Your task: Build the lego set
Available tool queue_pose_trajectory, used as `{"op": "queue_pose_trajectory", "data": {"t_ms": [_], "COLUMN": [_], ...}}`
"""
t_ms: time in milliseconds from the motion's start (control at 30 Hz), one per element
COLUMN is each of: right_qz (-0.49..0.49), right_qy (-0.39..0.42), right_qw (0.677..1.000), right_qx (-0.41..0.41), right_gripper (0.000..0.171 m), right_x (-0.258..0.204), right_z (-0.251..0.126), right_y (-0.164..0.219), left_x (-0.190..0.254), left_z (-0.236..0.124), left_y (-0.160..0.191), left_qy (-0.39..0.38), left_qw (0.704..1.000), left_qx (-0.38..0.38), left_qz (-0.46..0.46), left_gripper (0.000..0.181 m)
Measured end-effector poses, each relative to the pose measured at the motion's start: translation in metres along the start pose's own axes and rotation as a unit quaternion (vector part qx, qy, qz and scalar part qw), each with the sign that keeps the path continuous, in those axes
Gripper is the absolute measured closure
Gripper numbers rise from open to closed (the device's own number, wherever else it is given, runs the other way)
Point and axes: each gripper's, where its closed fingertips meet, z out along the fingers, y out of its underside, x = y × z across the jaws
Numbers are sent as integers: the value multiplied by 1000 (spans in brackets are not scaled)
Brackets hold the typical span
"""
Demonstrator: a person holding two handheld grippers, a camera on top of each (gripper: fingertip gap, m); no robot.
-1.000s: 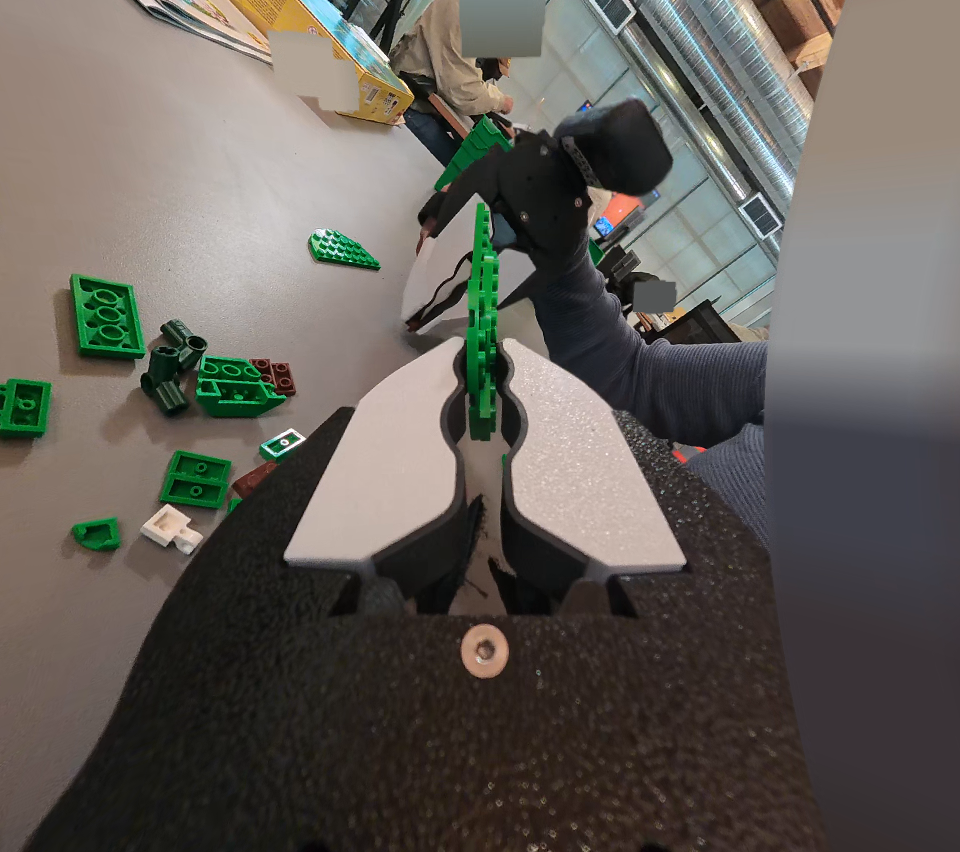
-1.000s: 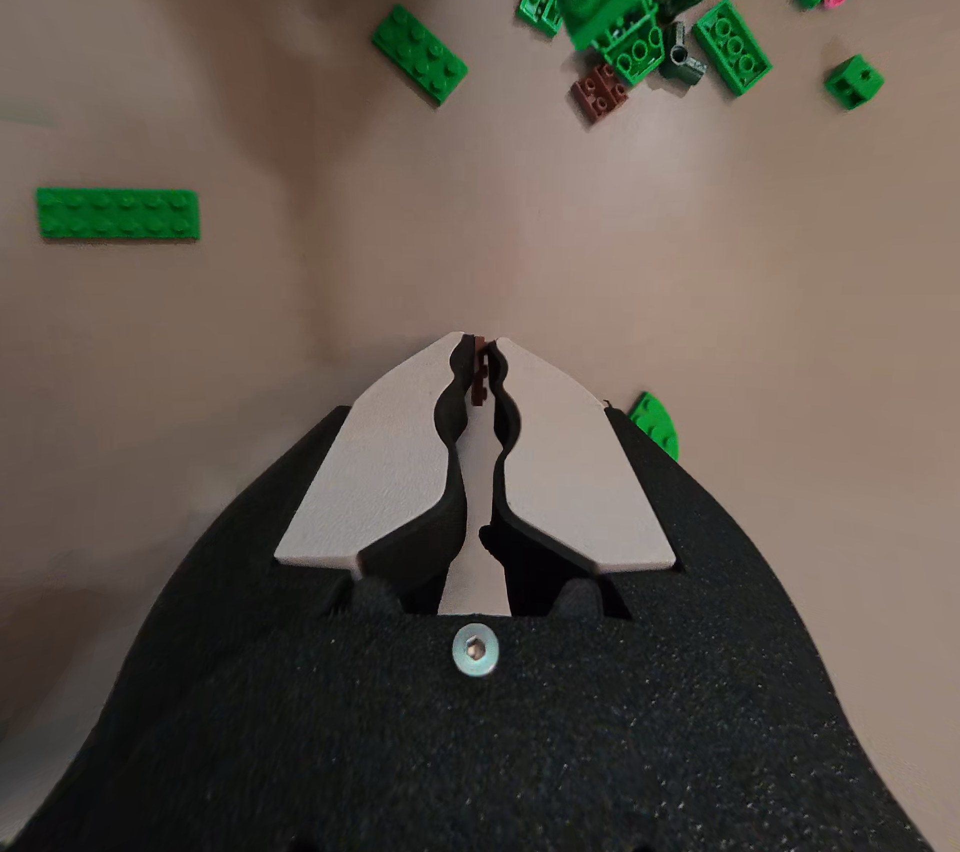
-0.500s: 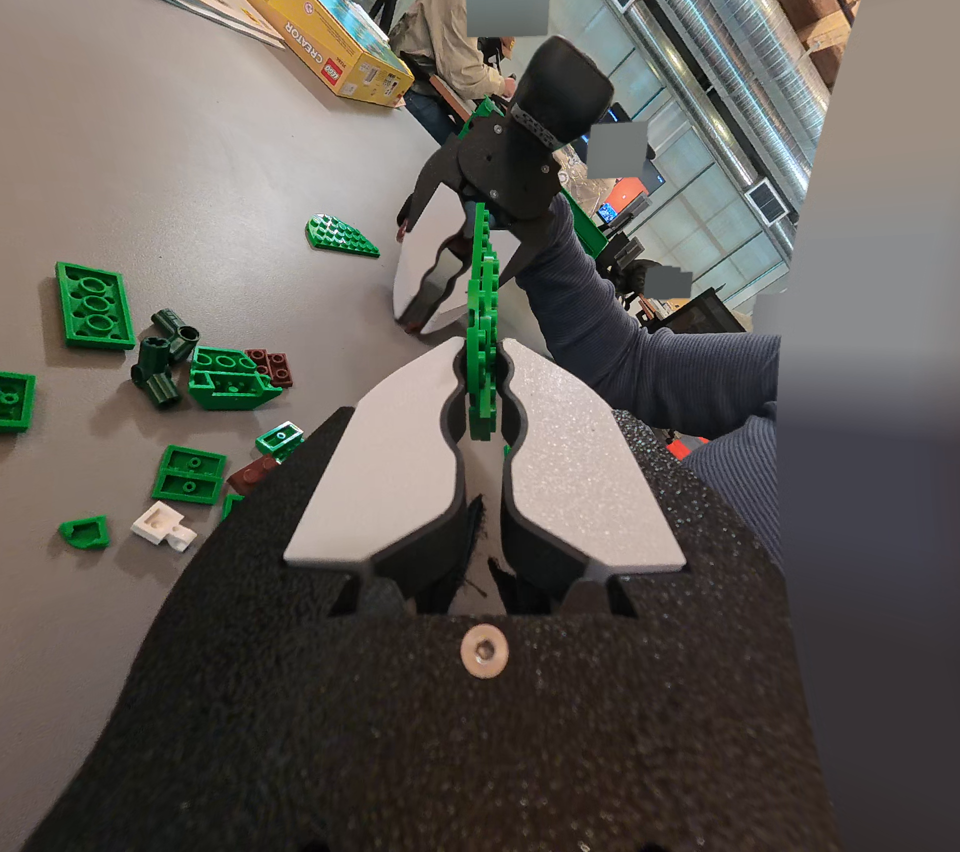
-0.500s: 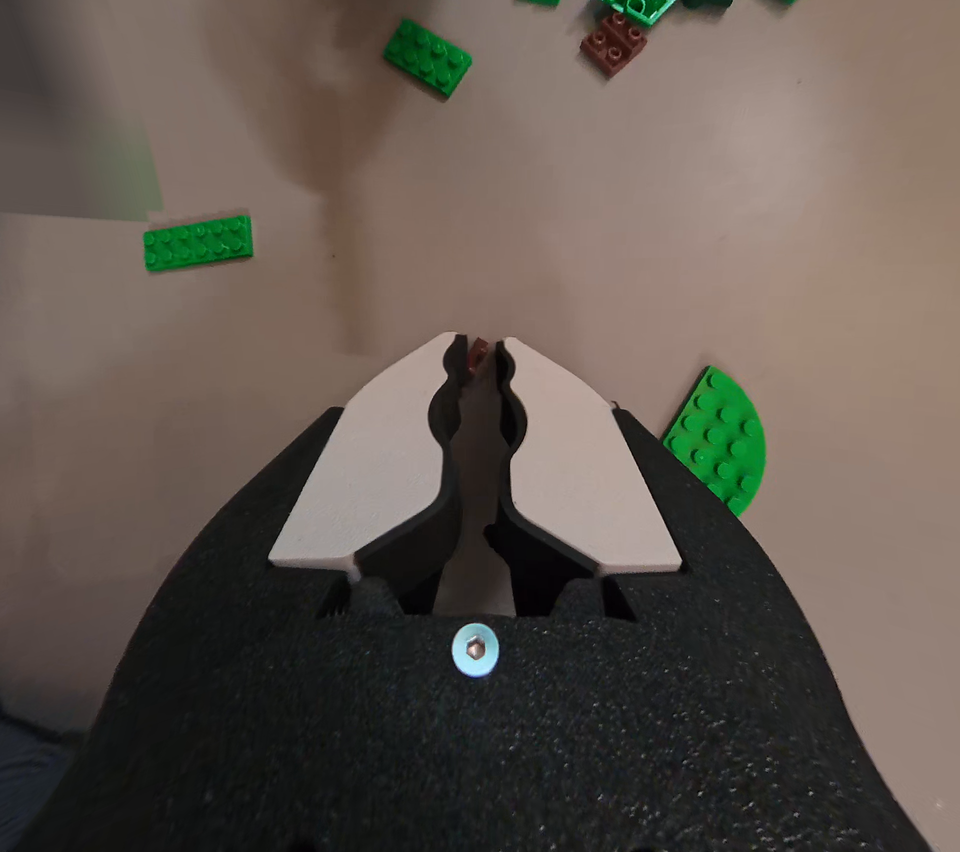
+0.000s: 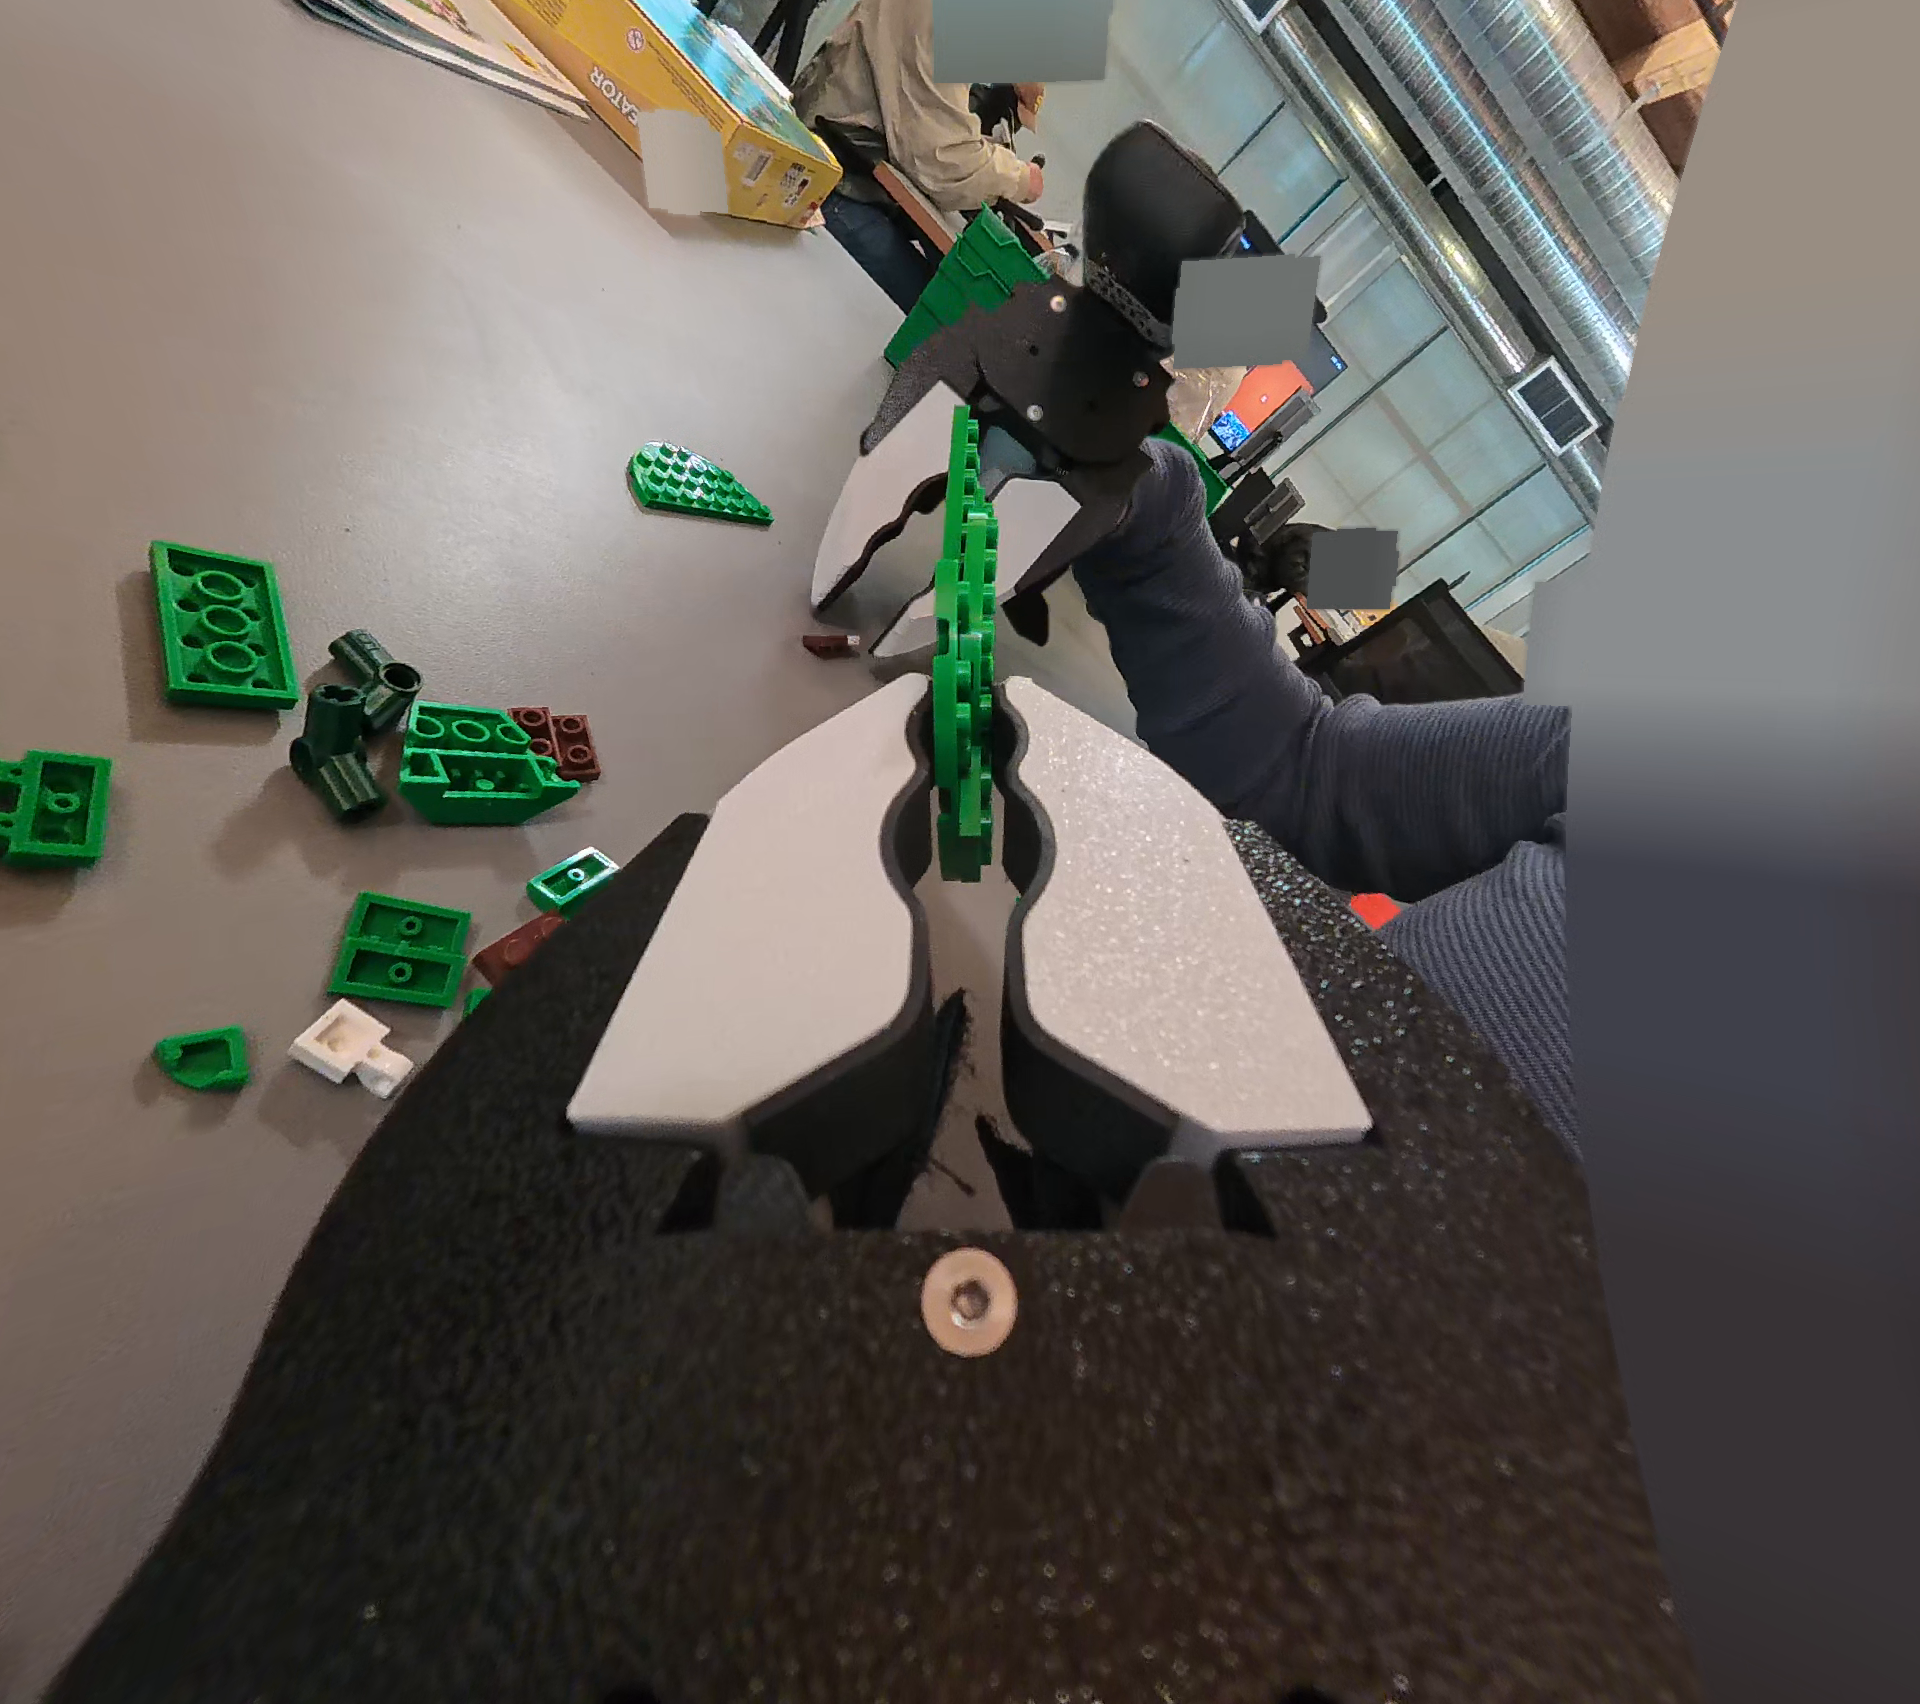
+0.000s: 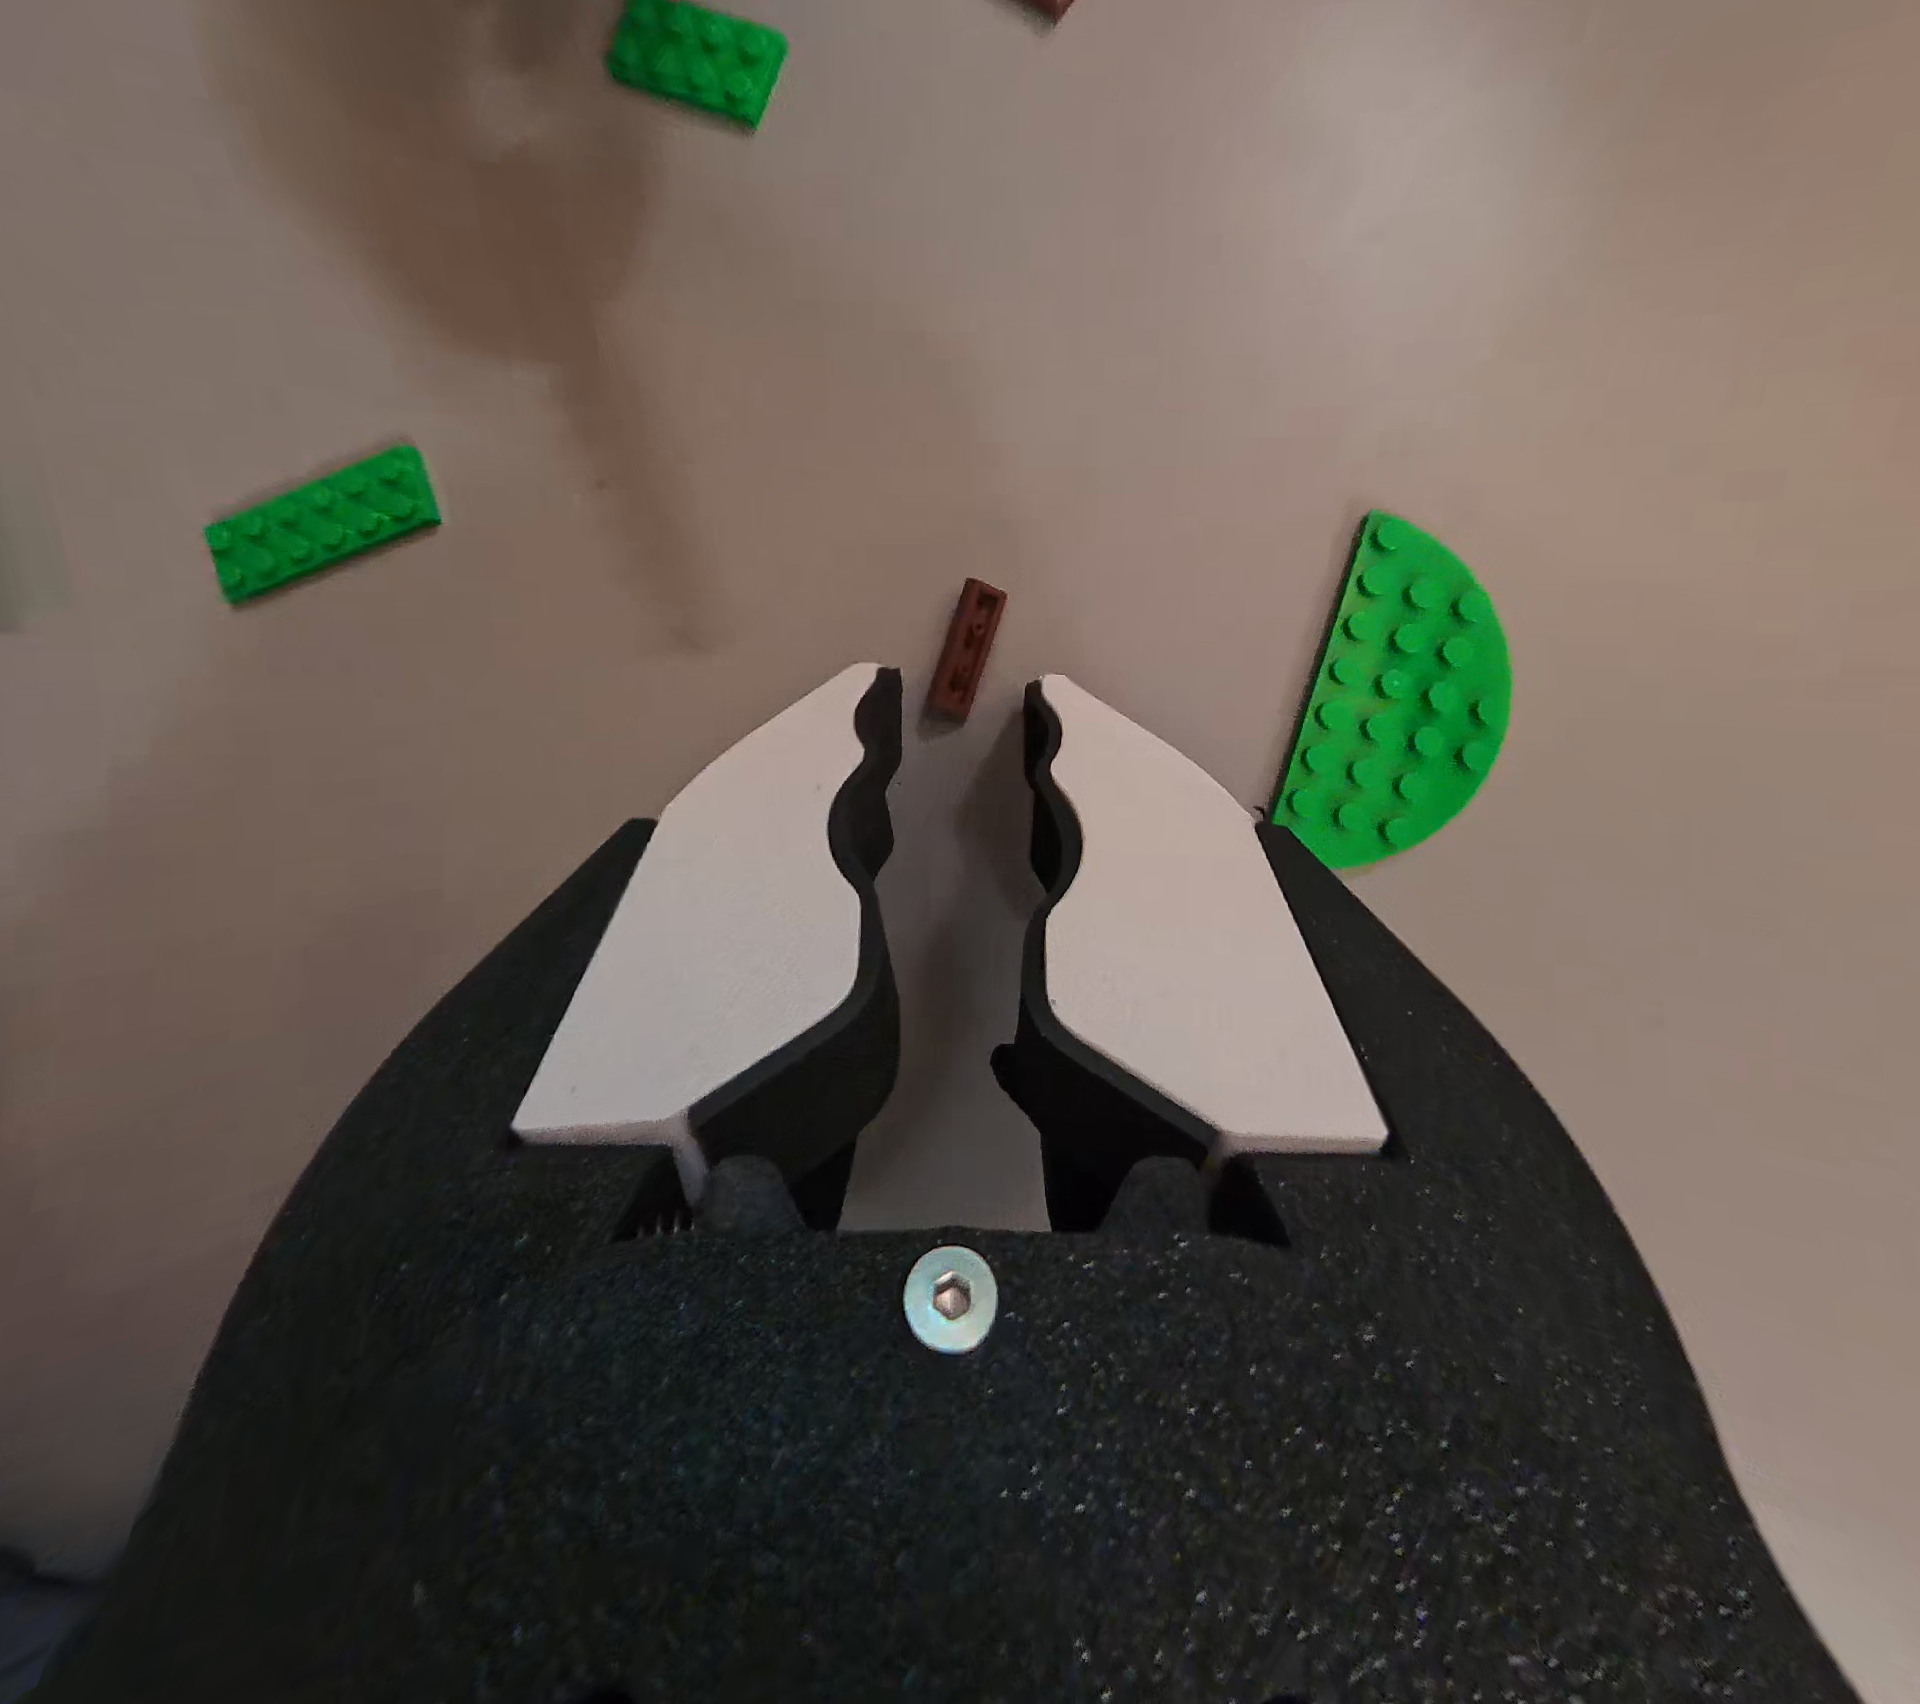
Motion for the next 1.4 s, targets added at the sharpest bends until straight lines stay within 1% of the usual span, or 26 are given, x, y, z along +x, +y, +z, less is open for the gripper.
{"op": "queue_pose_trajectory", "data": {"t_ms": [100, 167, 233, 300, 367, 433, 533, 600, 633, 700, 800, 900, 1000, 1400], "right_qz": [-20, -37, -52, -54, -36, -18, 4, 10, 14, 23, 36, 50, 54, 62], "right_qy": [42, 71, 93, 95, 74, 30, -57, -125, -161, -213, -253, -272, -269, -278], "right_qw": [999, 996, 994, 993, 996, 999, 995, 988, 983, 976, 965, 954, 953, 945], "right_qx": [-17, -28, -36, -36, -17, 20, 77, 91, 83, 36, -57, -113, -133, -164], "right_gripper": [150, 156, 167, 168, 168, 168, 169, 169, 169, 168, 168, 168, 168, 168], "right_x": [1, 2, 2, 2, -1, -9, -24, -36, -42, -49, -53, -53, -50, -47], "right_z": [1, 1, 1, -1, -6, -16, -43, -59, -63, -64, -55, -47, -43, -41], "right_y": [3, 3, 2, 0, -5, -17, -52, -77, -86, -96, -94, -93, -94, -98], "left_x": [1, 1, 1, 1, 1, 0, 0, 2, 3, 3, 9, 12, 14, 23], "left_z": [2, 3, 3, 4, 4, 6, 10, 14, 16, 21, 23, 23, 23, 24], "left_y": [2, 3, 4, 5, 5, 7, 10, 13, 16, 23, 25, 27, 28, 29], "left_qy": [2, 1, 1, 0, -2, -9, -10, 0, 3, 6, 17, 20, 21, 44], "left_qw": [1000, 1000, 1000, 1000, 1000, 1000, 999, 997, 996, 994, 994, 995, 996, 995], "left_qx": [-5, -8, -9, -10, -11, -15, -16, -14, -18, -30, -36, -44, -51, -56], "left_qz": [-2, 0, 2, 1, 0, -6, -42, -80, -93, -106, -100, -83, -70, -65], "left_gripper": [174, 174, 174, 174, 174, 174, 174, 174, 174, 174, 174, 174, 174, 174]}}
